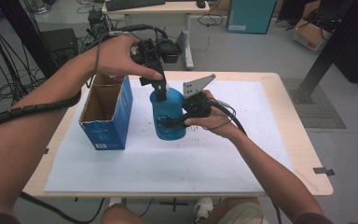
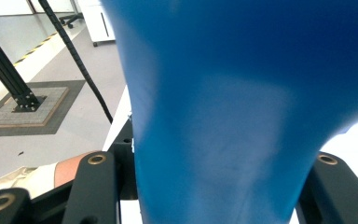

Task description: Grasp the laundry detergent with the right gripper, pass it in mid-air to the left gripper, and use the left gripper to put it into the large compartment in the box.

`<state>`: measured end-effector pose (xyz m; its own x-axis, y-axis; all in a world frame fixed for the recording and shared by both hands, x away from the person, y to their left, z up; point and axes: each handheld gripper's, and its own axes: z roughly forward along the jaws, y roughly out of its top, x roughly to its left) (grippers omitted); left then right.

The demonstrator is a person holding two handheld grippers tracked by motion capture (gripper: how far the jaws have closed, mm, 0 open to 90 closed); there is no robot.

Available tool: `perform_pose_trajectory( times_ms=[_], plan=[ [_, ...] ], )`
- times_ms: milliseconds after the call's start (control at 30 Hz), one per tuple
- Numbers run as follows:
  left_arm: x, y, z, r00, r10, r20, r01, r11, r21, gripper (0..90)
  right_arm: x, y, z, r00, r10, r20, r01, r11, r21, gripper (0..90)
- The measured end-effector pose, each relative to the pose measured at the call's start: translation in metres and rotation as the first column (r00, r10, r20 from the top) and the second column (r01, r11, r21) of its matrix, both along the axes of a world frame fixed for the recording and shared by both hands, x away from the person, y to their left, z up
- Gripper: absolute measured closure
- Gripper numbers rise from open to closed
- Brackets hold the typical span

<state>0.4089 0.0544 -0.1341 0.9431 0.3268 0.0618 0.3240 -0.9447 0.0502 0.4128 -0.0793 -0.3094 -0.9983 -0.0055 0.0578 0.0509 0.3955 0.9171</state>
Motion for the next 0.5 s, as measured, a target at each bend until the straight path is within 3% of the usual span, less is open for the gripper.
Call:
perform_pose_trajectory(
  times_ms=[33, 133, 500],
  plan=[
    [-0.0015, -0.0007, -0.0011, 0.9999, 0.012, -0.002, -0.013, 0.9998, -0.018, 5.6, -0.0005, 0.0004, 0.0004, 1.0, 0.003, 0.003, -0.003, 1.0, 0.003, 44.7],
    [-0.0016, -0.0022, -0.0016, 0.9998, -0.017, -0.01, 0.017, 0.9999, 0.0, 5.6, -0.0013, 0.0015, 0.0015, 1.0, 0.007, 0.007, -0.007, 1.0, 0.015, 44.7],
    [-0.004, -0.0021, -0.0061, 0.9987, -0.028, -0.043, 0.028, 0.9996, -0.003, 5.2, -0.0047, 0.0065, 0.006, 0.9996, 0.018, 0.02, -0.019, 0.999, 0.028, 44.7]
  ],
)
